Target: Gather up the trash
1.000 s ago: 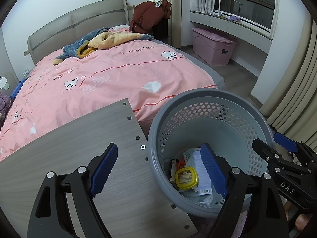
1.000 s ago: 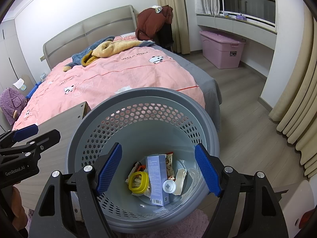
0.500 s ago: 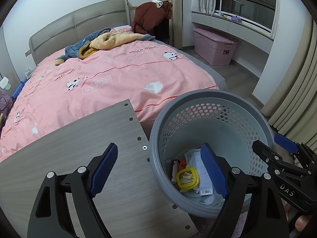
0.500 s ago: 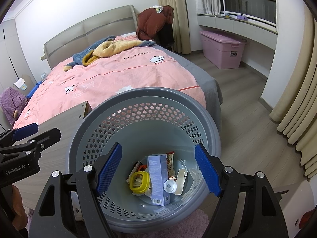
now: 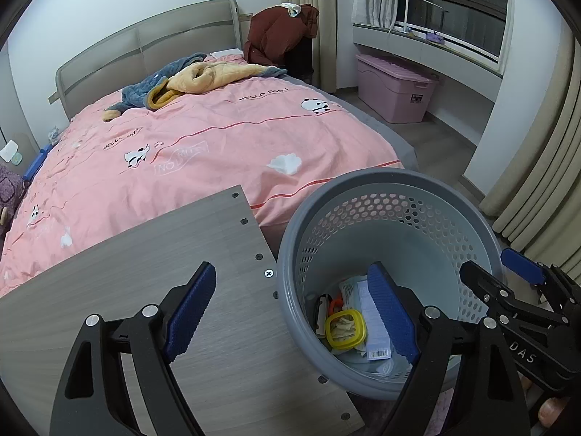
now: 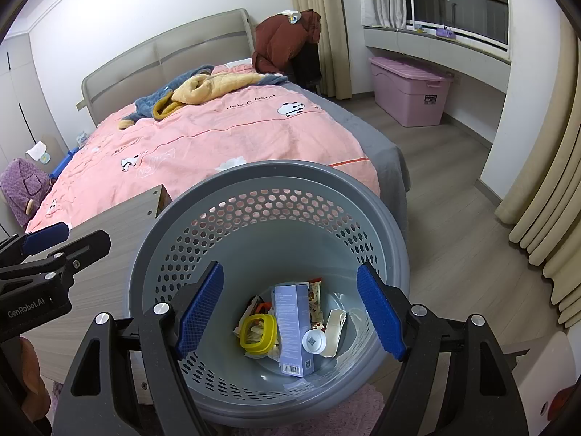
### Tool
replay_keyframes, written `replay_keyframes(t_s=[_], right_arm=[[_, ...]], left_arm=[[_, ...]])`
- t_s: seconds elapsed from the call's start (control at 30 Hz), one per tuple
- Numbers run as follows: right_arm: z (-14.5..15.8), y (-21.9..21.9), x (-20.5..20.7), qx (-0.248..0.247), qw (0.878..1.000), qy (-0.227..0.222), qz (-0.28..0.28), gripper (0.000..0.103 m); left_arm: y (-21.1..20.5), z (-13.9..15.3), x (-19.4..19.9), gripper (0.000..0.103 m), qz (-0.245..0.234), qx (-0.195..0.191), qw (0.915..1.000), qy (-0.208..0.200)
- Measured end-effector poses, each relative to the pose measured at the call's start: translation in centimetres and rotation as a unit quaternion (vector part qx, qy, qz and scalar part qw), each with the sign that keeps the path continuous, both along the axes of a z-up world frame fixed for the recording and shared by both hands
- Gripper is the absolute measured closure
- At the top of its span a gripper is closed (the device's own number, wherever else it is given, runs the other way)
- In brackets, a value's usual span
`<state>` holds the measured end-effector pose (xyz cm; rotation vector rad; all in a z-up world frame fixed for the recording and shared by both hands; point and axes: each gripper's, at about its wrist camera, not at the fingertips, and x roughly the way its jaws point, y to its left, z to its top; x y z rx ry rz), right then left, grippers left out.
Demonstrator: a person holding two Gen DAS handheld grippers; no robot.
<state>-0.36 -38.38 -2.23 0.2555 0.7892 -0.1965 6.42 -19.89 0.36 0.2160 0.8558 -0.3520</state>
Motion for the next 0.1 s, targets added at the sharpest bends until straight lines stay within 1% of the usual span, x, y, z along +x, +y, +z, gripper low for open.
replay_keyframes(t_s=[0.1], right_arm=[[0.00, 0.00, 0.00, 0.000, 1.000, 0.000, 0.000, 0.029]], left_arm=[[0.03, 0.04, 0.01, 0.021, 0.000, 0.000, 1.0000, 0.000]])
